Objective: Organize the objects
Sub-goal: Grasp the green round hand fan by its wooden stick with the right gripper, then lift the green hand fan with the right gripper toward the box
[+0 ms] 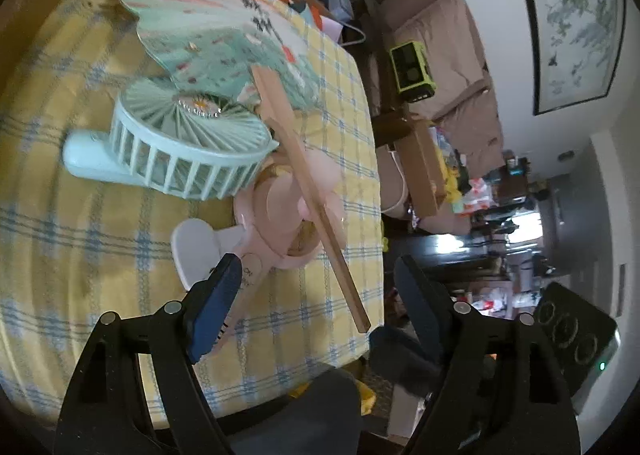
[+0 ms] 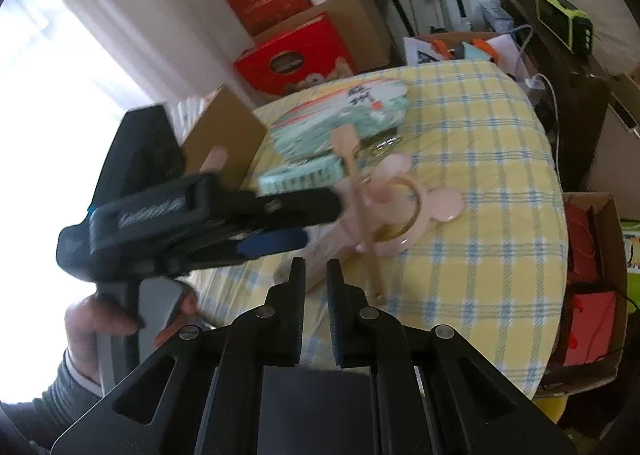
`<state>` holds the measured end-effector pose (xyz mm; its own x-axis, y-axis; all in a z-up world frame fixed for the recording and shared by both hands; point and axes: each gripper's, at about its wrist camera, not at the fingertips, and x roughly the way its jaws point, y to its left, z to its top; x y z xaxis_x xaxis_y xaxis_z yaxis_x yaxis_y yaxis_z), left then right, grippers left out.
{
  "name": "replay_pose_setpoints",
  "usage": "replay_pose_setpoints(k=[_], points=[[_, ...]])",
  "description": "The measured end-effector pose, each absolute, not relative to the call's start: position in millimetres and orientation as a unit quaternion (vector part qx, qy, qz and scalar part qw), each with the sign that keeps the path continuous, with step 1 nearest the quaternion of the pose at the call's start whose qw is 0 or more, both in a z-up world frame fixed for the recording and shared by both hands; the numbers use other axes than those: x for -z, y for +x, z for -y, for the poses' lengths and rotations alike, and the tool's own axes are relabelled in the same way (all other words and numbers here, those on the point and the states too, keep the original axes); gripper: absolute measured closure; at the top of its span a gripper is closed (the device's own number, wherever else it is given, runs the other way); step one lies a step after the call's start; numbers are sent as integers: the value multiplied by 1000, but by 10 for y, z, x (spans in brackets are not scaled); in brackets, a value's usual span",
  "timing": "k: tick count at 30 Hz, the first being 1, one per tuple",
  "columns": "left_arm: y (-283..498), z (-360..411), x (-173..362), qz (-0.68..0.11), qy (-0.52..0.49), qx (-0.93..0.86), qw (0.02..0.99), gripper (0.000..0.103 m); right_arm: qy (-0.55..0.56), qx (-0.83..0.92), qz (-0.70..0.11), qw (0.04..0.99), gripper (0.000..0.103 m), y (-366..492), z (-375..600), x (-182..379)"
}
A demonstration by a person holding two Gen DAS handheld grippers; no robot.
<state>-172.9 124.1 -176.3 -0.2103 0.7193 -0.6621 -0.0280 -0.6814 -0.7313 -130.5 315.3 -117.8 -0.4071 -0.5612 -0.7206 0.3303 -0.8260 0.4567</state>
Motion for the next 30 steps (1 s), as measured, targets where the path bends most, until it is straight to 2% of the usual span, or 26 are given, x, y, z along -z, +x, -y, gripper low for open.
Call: replay_pose_setpoints(k=[4,8,13,16,18,25,26,30], points=[[-1717,-1223,1774,309,-571,-719,249,28,463,852,96,225,89,-1305,-3164,1164],[-1736,-1237,1753,306,-570,-721,248,27,479,850,84,203,74,-1434,-3221,1284],[-1726,-1316,1742,299,-571,-722,254,27,494,843,79,200,74,-1496,-3191,1425],[-1715,-1365,1742,291,-572,-722,258,28,499,832,93,222,85,-1498,-3159,1488],[-1696,-1374,1738,289,-571,-722,261,35,499,827,103,236,90,-1497,-3131,1489],[-1618,-1412,1635,252,-560,-742,268,81,483,826,105,270,91,-1373,-3014,1339],[-1597,-1423,1606,245,-557,-747,268,84,482,827,102,271,91,-1365,-2995,1324],[-1524,-1420,1501,221,-545,-765,264,86,476,831,98,272,91,-1335,-2938,1286]])
